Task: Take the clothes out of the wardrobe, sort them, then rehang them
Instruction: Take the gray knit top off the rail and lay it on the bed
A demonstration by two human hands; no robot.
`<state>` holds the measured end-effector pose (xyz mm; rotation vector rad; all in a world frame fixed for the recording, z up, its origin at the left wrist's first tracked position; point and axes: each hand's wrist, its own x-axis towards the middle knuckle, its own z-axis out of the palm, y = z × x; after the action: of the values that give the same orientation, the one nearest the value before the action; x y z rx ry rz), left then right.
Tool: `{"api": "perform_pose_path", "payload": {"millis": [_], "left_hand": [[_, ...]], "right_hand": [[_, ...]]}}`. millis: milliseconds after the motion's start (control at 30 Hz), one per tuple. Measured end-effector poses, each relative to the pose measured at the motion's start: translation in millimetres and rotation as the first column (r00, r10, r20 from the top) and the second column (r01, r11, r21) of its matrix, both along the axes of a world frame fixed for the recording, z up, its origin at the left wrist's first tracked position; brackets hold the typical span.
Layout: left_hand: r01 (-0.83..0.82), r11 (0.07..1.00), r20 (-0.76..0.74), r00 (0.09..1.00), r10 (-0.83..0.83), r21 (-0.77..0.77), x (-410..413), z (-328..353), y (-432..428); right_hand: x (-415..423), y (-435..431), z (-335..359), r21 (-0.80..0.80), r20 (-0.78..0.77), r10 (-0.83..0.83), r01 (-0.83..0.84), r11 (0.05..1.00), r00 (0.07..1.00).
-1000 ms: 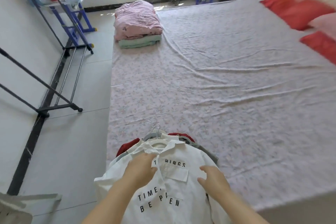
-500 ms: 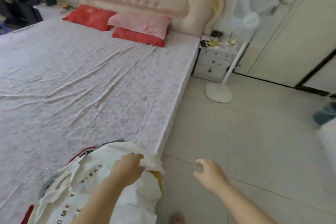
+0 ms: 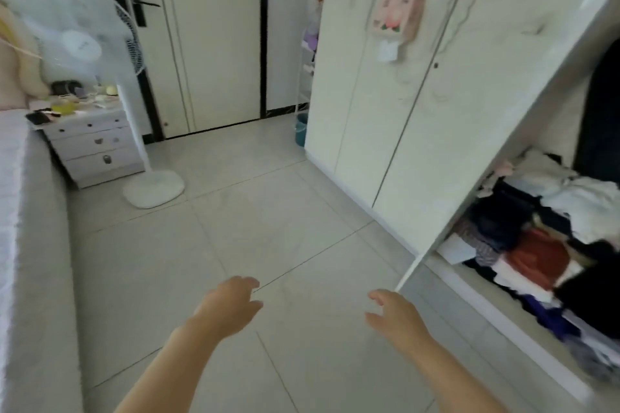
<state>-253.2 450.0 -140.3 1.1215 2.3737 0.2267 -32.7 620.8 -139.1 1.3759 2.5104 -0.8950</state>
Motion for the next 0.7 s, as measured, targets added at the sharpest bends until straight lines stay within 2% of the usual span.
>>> {"api": "perform_pose_path", "payload": {"millis": [200, 400, 600, 700], "left_hand": [[0.334, 0.942, -0.086, 0.94, -0.331, 0.033, 122.0, 24.6, 177.0], [0.603, 0.792, -0.137, 0.796, -0.589, 0.099, 240.2, 52.3, 310.7], [0.73, 0.648, -0.214, 0.683, -0.698, 0.217, 297.2, 76.3, 433.5], [0.768, 0.573, -0.244, 0.636, -0.732, 0.285, 313.8, 93.2, 507.1]], "right_hand": [[142.0, 98.3, 11.1, 0.018, 0.0, -0.277, 0.277, 0.961, 0.961], [254.4, 175.3, 23.7, 0.071, -0.034, -0.493, 0.494, 0.866, 0.869], [298.4, 263.8, 45.7, 0.158, -0.101, -0.572, 0.581, 0.799, 0.814], [310.4, 319.3, 68.1, 0.212, -0.198, -0.607, 0.638, 0.74, 0.77]]}}
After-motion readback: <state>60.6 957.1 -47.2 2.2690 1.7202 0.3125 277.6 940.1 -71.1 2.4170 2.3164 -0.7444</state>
